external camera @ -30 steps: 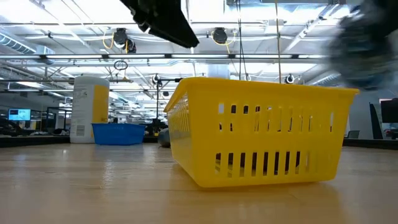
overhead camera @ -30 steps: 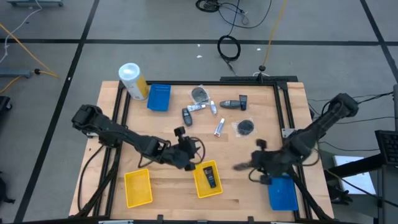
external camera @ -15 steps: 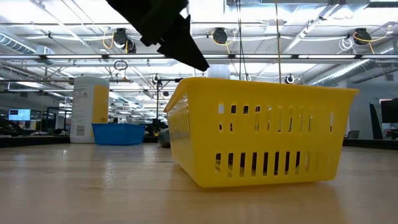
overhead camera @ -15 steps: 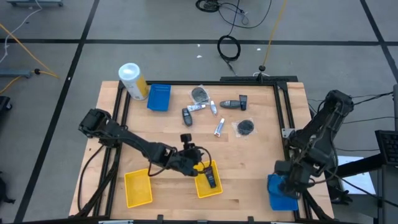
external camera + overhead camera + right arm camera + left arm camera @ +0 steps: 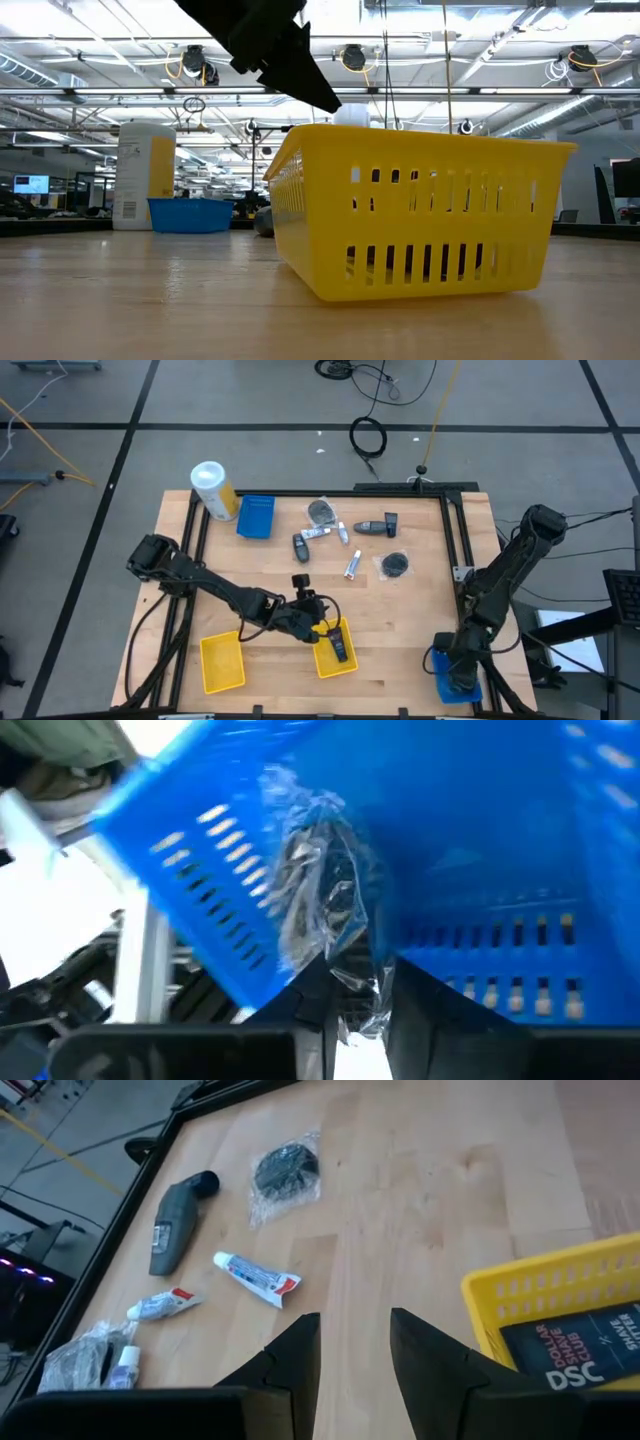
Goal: Pick & Place Travel size toiletries
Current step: Put the black hairbrush into the bottom blue bin, then put the white toothpaste into the left yellow bin
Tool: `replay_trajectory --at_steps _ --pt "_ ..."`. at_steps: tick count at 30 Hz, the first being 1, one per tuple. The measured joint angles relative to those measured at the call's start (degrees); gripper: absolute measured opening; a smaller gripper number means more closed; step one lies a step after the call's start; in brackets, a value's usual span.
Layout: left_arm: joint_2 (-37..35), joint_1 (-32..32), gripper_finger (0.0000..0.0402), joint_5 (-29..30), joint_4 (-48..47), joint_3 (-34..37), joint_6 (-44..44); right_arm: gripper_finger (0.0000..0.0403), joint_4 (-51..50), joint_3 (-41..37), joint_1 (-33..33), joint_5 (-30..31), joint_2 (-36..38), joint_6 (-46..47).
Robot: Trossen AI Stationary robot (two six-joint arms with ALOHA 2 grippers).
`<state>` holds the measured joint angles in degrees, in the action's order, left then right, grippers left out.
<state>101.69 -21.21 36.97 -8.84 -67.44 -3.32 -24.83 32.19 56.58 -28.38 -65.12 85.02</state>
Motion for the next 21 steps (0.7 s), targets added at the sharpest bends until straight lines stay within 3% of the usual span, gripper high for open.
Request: replay_trajectory --at_steps 5,10,14,21 --pt "0.0 0.7 0.0122 -0.9 0.0 0.0 -0.4 0.0074 1.0 -3.2 0.0 2.3 0.3 0.7" --pt "0.0 1.0 0.0122 -3.6 0.1 0.0 -0.4 0.0133 0.5 -3.9 -0.1 7.1 2.1 0.7" --pt "0.0 1.0 0.0122 -3.7 0.3 0.0 -0.5 0.0172 0.0 -4.1 -2.0 7.4 5.1 0.9" --pt "0.0 1.0 0.0122 -4.0 2.1 0.0 0.0 0.0160 -0.2 -4.0 -3.8 11.8 8.7 1.0"
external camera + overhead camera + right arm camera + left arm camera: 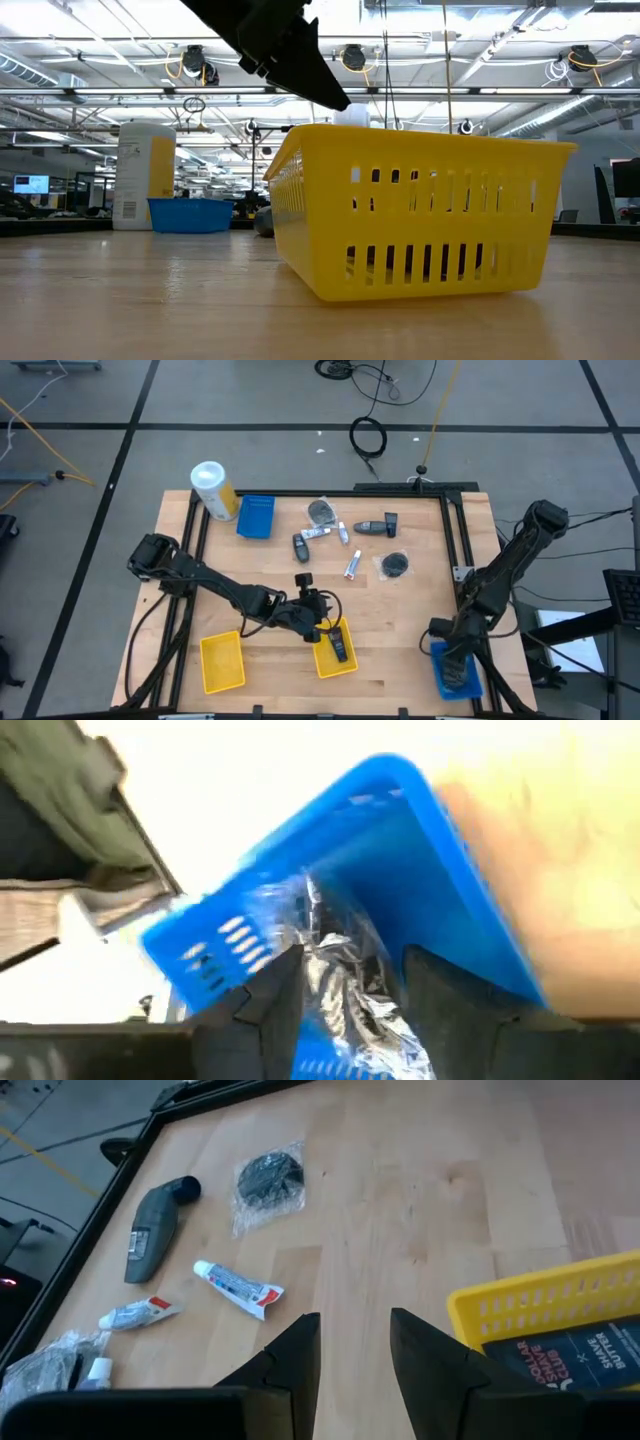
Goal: Pick & Place Travel size toiletries
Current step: Put the white toothpaste into the left yellow bin
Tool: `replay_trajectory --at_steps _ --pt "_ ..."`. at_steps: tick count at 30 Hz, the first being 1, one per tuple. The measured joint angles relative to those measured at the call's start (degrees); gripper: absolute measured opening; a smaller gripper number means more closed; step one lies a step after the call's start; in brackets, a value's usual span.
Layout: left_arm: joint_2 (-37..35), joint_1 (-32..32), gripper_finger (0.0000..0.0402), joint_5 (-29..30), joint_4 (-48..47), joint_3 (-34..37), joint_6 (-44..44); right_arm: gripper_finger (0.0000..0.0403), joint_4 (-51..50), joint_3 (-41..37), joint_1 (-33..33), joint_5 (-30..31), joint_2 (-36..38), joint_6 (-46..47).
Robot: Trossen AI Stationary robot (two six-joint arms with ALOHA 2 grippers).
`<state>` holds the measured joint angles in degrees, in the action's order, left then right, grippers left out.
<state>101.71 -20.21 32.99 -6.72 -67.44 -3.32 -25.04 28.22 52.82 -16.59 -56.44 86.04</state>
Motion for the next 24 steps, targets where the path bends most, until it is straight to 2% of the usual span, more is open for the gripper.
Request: replay_trajectory --at_steps 5,11,13,16,20,22,24 --pt "0.0 0.1 0.0122 0.0 0.6 0.0 0.1 0.0125 0.1 0.0 -0.1 4.2 2.3 -0.1" --pt "0.0 0.1 0.0122 0.0 1.2 0.0 0.2 0.0077 -1.4 2.1 -0.1 3.1 5.9 2.8" --pt "0.0 0.1 0.0122 0.0 1.3 0.0 0.6 0.0059 -2.2 3.4 -0.3 6.3 7.0 0.5" --pt "0.0 0.1 0.0122 0.0 1.5 0.0 0.7 0.0034 -1.9 4.3 -0.9 15.9 8.1 -8.1" --pt "0.0 0.1 0.0122 0.0 1.5 0.0 0.9 0.0006 -1.4 3.4 -1.3 36.5 8.1 -20.5" --pt "0.0 0.1 0.0122 0.0 1.5 0.0 0.9 0.0003 4.2 1.4 -1.8 48.1 7.2 -27.8" --pt "0.0 0.1 0.0122 0.0 1.5 0.0 0.9 0.0009 17.2 -2.2 -2.6 59.1 5.9 -37.9"
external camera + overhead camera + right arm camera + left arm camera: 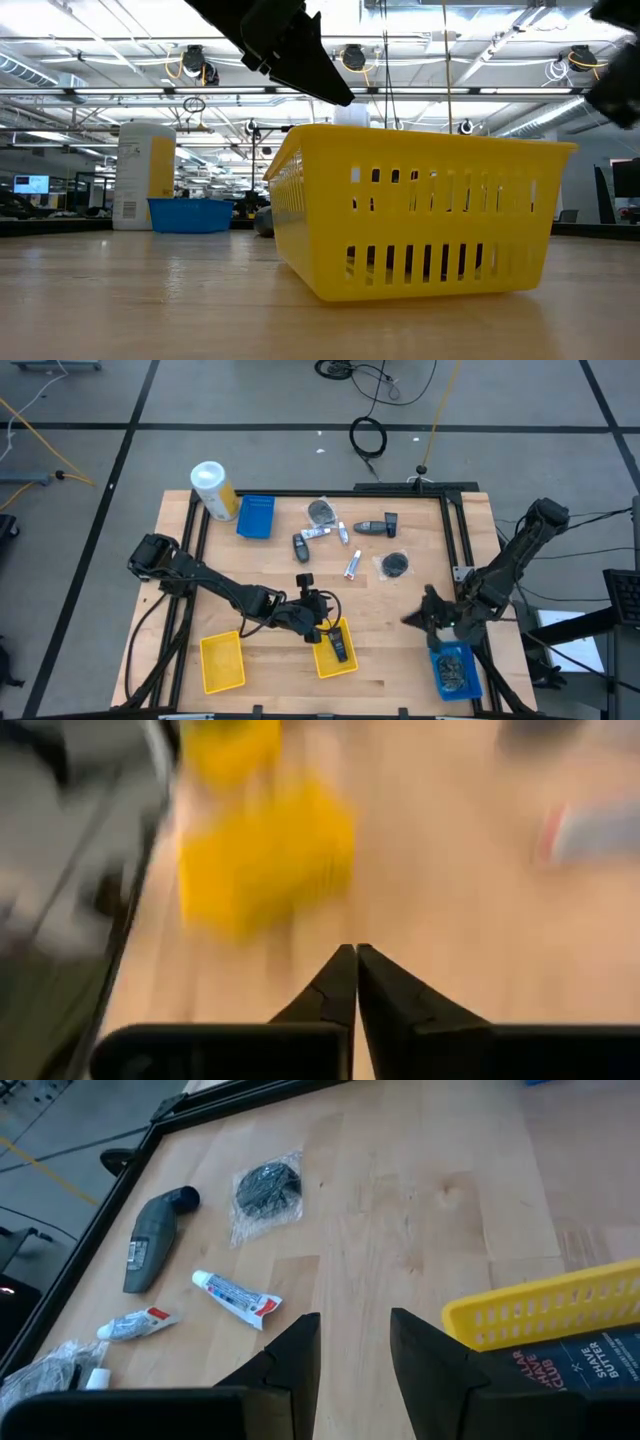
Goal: Pick & Place Travel size toiletries
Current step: Put the white toothpaste into the left yellow bin
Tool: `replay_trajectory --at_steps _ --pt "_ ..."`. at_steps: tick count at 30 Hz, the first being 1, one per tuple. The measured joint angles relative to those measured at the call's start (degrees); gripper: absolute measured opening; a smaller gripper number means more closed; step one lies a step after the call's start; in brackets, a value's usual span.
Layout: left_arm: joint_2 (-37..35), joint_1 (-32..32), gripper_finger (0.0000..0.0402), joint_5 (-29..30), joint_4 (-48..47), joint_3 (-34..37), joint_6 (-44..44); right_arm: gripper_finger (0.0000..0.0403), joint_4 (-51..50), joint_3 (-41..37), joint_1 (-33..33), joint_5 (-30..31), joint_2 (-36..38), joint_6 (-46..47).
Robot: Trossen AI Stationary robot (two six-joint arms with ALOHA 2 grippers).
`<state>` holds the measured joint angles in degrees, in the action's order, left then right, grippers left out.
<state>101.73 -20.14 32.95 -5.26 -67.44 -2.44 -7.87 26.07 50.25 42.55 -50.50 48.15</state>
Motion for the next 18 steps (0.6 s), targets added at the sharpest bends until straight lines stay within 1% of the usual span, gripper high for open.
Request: replay_trajectory --at_steps 2,3,5,6,7,8,10,11,12,14,18 --pt "0.0 0.0 0.0122 0.0 0.0 0.0 0.0 0.0017 20.1 -5.3 -1.6 8.0 -2.2 -11.8" --pt "0.0 0.0 0.0122 0.0 0.0 0.0 0.0 0.0020 31.5 -8.3 -2.8 9.6 -3.7 -18.5" --pt "0.0 0.0 0.0122 0.0 0.0 0.0 0.0 0.0027 53.5 -14.3 -6.1 9.7 -7.4 -31.0" --pt "0.0 0.0 0.0122 0.0 0.0 0.0 0.0 0.0030 63.6 -17.1 -7.9 9.5 -9.6 -35.0" --pt "0.0 0.0 0.0122 0.0 0.0 0.0 0.0 0.0032 72.0 -19.5 -9.8 9.0 -11.9 -37.1" --pt "0.0 0.0 0.0122 0.0 0.0 0.0 0.0 0.0034 78.0 -21.4 -11.8 8.6 -14.1 -37.9" --pt "0.0 0.0 0.0122 0.0 0.0 0.0 0.0 0.0037 86.0 -23.4 -15.7 8.4 -18.2 -37.5" --pt "0.0 0.0 0.0122 0.0 0.0 0.0 0.1 0.0039 87.1 -23.7 -17.6 8.4 -19.9 -36.8" --pt "0.0 0.0 0.0122 0.1 0.2 0.0 0.1 0.0041 87.2 -23.3 -19.2 8.3 -21.6 -36.1" --pt "0.0 0.0 0.0122 0.0 0.3 0.0 0.2 0.0046 84.5 -21.4 -22.1 8.3 -24.8 -35.9" --pt "0.0 0.0 0.0122 0.0 0.6 0.0 0.2 0.0066 80.3 -15.7 -26.3 8.0 -28.9 -40.8"
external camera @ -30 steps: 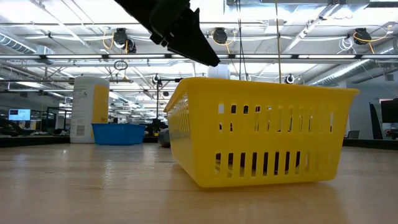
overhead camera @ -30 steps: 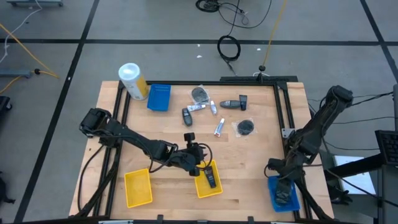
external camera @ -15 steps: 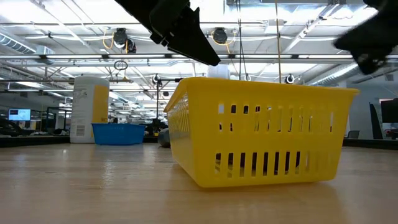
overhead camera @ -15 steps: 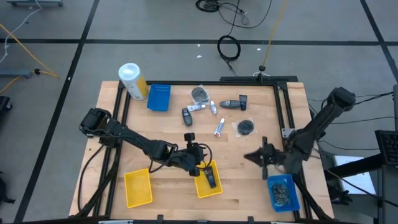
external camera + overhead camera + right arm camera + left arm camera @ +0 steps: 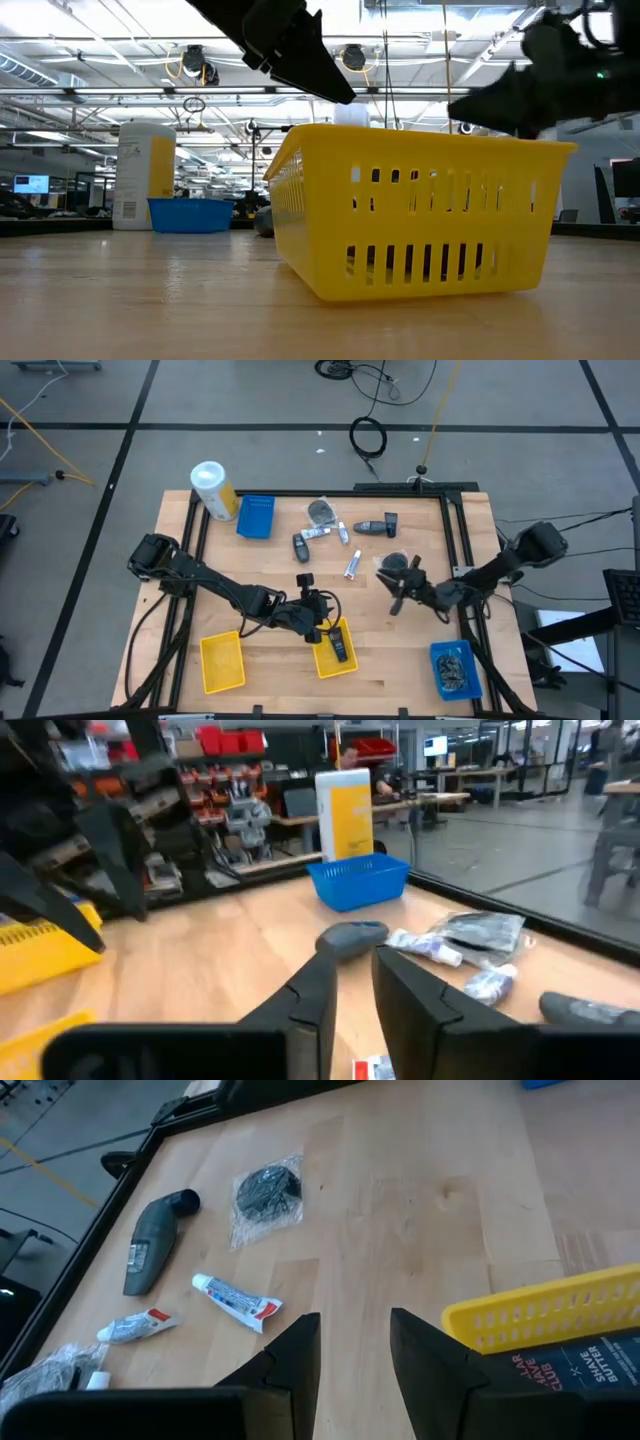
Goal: Pick & Place Travel size toiletries
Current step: Put the white toothpaste into the left yellow bin
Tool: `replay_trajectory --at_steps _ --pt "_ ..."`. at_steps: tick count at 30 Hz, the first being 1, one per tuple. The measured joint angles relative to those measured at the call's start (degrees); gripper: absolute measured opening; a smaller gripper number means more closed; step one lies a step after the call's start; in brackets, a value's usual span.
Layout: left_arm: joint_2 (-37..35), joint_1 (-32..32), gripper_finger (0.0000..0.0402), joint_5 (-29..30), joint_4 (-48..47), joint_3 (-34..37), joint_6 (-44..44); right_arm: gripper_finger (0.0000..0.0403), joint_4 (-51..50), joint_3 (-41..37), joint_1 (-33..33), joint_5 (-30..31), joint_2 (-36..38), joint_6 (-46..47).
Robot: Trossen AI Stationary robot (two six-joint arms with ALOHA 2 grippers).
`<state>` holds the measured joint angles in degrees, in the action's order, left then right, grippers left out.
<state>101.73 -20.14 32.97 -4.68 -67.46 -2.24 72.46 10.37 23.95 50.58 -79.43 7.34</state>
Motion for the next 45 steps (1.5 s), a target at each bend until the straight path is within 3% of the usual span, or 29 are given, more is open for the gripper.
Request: replay_trajectory --at_steps 5,14,17,19,23,32,35,40,45 --pt "0.0 0.0 0.0122 0.0 0.0 0.0 -0.4 0.0104 -6.6 4.4 -4.1 -3.4 -0.7 -3.1" --pt "0.0 0.0 0.0122 0.0 0.1 0.0 -1.2 0.0197 -32.0 11.1 -17.1 -26.6 -1.1 0.9" --pt "0.0 0.0 0.0122 -0.1 0.1 0.0 -1.1 0.0235 -32.1 12.2 -19.6 -31.7 -3.1 1.4" --pt "0.0 0.2 0.0122 -0.1 0.2 0.0 -1.1 0.0257 -31.7 13.6 -20.1 -32.3 -5.4 1.4" --pt "0.0 0.5 0.0122 -0.1 0.2 0.0 -1.1 0.0277 -32.1 17.3 -20.0 -27.6 -11.7 0.6" --pt "0.0 0.5 0.0122 -0.7 -0.4 0.0 -2.4 0.0256 -36.6 22.1 -18.6 -26.2 -20.6 -6.7" --pt "0.0 0.5 0.0122 -2.1 -0.4 0.0 -2.4 0.0241 -36.6 22.1 -18.6 -23.0 -21.6 -8.1" --pt "0.0 0.5 0.0122 -2.2 -0.3 0.0 -2.5 0.0197 -36.7 22.1 -19.0 -16.9 -22.8 -9.7" --pt "0.0 0.5 0.0122 -2.2 -0.1 0.0 -2.6 0.0131 -36.8 22.2 -20.4 -16.1 -24.0 -9.5"
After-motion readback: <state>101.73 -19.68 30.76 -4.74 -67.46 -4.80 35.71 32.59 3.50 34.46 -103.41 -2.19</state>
